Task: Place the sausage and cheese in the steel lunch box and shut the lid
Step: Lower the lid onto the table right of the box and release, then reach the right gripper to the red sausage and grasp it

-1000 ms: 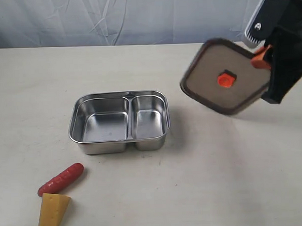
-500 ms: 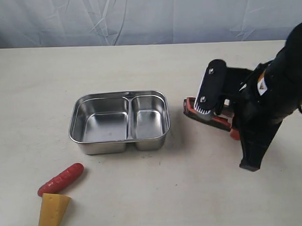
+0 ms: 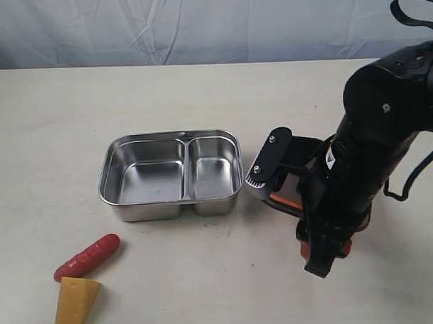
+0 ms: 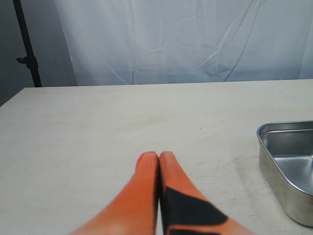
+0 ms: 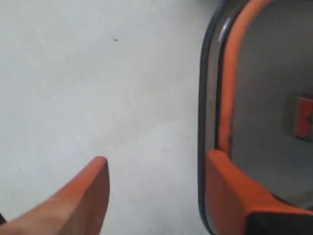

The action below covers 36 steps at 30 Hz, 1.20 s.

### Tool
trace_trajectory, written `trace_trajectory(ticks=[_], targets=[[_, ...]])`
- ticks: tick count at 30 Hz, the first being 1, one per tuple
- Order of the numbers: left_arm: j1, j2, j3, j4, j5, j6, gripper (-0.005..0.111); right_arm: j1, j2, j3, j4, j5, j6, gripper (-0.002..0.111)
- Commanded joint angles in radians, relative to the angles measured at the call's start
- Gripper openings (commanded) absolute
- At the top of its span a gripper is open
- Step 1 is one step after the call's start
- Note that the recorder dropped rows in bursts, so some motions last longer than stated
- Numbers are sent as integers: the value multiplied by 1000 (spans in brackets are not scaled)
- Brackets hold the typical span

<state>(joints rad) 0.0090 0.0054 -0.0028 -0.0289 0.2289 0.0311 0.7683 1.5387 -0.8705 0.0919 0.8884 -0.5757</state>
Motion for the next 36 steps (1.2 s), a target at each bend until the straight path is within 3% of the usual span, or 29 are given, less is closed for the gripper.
trace_trajectory(ticks=[1, 9, 11, 14, 23, 36], targets=[[-3, -5, 3, -6, -2, -1, 0, 1, -24, -18, 62, 12, 3, 58], [-3, -5, 3, -6, -2, -1, 0, 3, -24, -73, 168, 80, -16, 58], [-3, -5, 3, -4, -2, -1, 0, 50, -24, -118, 238, 34, -165, 58], [-3, -5, 3, -4, -2, -1, 0, 197, -2, -204, 220, -191, -350, 58], [-3, -5, 3, -4, -2, -1, 0, 355, 391, -601, 142, -147, -336, 58], [-3, -5, 3, -4, -2, -1, 0, 394, 536, -712, 112, -136, -477, 58]])
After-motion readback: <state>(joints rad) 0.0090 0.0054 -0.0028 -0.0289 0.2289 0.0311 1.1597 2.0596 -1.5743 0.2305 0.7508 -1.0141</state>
